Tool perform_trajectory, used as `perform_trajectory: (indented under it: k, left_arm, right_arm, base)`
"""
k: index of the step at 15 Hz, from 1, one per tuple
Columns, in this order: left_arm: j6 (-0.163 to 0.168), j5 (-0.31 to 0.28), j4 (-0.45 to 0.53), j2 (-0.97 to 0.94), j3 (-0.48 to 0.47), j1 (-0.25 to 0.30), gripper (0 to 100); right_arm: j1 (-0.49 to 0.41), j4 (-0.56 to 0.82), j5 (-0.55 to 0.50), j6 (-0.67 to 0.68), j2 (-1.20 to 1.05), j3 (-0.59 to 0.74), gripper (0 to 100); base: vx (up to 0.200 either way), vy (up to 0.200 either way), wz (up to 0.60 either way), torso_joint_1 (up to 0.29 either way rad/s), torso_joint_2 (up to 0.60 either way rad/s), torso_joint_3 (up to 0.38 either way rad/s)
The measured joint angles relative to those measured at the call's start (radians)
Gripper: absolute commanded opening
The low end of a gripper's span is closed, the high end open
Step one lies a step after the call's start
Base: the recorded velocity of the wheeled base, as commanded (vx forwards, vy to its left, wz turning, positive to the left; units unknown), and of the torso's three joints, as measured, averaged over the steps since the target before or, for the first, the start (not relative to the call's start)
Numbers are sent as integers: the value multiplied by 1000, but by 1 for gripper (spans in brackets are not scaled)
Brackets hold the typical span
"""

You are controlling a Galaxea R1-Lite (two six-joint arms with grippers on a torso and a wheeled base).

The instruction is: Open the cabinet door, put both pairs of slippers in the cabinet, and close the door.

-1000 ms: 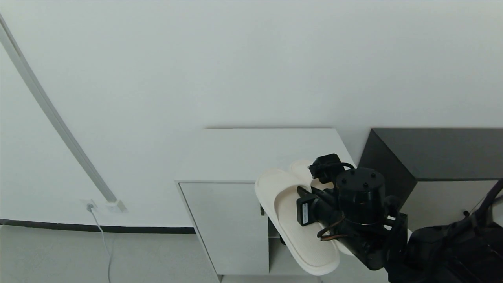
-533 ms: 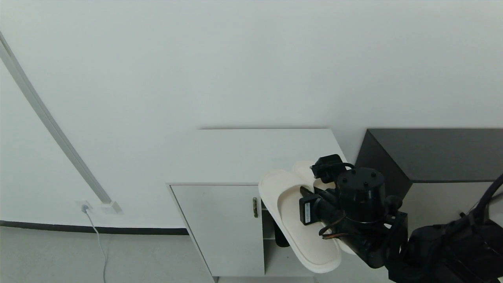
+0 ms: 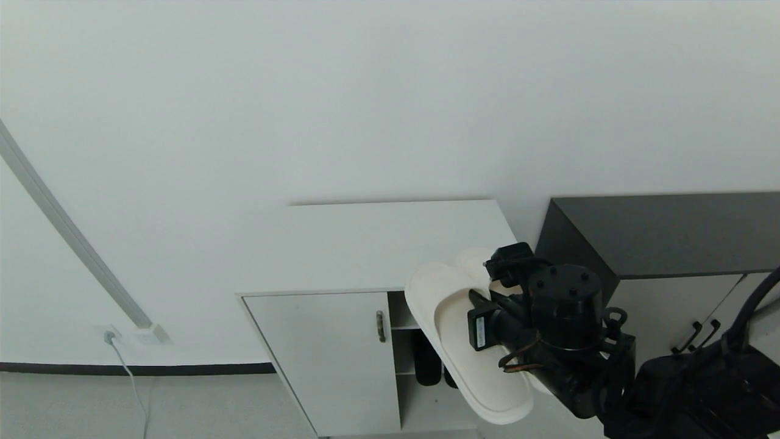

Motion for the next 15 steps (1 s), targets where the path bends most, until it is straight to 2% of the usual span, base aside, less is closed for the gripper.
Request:
perform_trajectory:
  k: [10, 15]
  left_arm:
    - [0, 0, 0, 0, -1, 1, 0]
    - [0, 0, 0, 0, -1, 1, 0]
  right_arm:
    - [4, -23, 8, -2, 12, 10, 0]
    - [9, -28, 11, -2, 17, 17, 0]
  base:
    - [0, 0, 0, 0, 0, 0]
    - [0, 0, 0, -146, 326, 170]
